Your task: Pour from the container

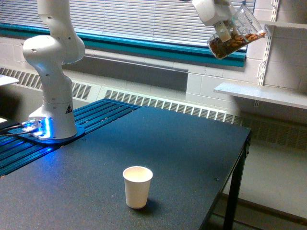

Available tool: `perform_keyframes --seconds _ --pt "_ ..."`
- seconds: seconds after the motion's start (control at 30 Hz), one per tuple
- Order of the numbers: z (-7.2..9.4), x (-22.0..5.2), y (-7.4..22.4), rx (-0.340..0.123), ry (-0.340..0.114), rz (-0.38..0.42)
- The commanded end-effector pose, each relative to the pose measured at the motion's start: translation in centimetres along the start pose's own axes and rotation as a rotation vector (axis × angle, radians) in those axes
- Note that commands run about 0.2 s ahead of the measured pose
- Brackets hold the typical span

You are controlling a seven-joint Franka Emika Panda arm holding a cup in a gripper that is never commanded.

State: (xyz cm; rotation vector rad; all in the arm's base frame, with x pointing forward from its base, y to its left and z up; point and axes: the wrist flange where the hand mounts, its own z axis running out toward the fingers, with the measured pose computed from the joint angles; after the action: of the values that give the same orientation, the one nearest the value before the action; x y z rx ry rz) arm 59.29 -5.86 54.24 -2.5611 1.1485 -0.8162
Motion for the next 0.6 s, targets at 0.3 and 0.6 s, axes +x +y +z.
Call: perform_keyframes --seconds 0.3,0.6 --pt "0.5 0.3 1.1 0.004 0.01 0.001" --pt "1.5 0.6 3.9 0.004 -0.006 -0.035"
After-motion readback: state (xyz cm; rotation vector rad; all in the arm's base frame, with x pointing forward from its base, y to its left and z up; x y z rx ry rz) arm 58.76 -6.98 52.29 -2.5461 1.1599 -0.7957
